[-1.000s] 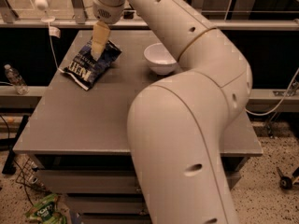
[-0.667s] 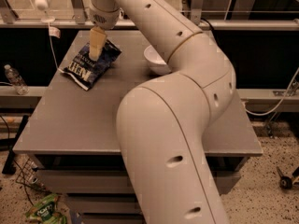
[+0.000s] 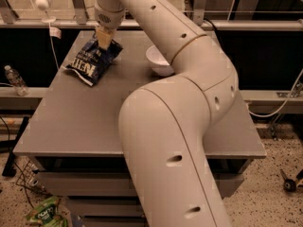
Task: Pick blue chip bag
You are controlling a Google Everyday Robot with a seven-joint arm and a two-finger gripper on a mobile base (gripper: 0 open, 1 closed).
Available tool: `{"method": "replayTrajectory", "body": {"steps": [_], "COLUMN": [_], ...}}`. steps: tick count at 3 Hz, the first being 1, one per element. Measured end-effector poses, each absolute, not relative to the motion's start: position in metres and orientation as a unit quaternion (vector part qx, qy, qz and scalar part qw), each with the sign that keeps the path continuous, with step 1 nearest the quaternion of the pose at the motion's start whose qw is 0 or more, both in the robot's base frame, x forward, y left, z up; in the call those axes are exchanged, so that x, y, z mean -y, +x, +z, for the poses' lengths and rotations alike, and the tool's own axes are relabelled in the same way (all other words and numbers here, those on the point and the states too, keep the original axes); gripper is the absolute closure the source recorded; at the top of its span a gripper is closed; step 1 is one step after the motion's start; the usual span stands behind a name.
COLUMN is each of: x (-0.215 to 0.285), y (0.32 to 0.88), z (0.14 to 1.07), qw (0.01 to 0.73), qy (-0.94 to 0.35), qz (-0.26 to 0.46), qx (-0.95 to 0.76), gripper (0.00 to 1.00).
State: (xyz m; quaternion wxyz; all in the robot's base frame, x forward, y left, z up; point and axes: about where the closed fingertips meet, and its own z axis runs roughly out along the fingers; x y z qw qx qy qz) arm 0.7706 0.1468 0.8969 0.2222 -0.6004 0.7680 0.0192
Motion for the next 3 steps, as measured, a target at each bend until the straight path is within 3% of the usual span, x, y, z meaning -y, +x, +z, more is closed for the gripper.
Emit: {"method": "replayTrajectory", "body": {"steps": [1,2,3], "x": [-0.129,-0.113,-0.099], "y": [0.766,0.761,0.753], "z": [0.944,0.976,1.01], "qw": [0.29,0.342,0.397], "qy": [-0.595,-0.584,-0.58], "qz": [0.048,0.072,0.096], "qx": [-0.749,-0.732,-0.705], "gripper": [0.93,1.0,1.0]}}
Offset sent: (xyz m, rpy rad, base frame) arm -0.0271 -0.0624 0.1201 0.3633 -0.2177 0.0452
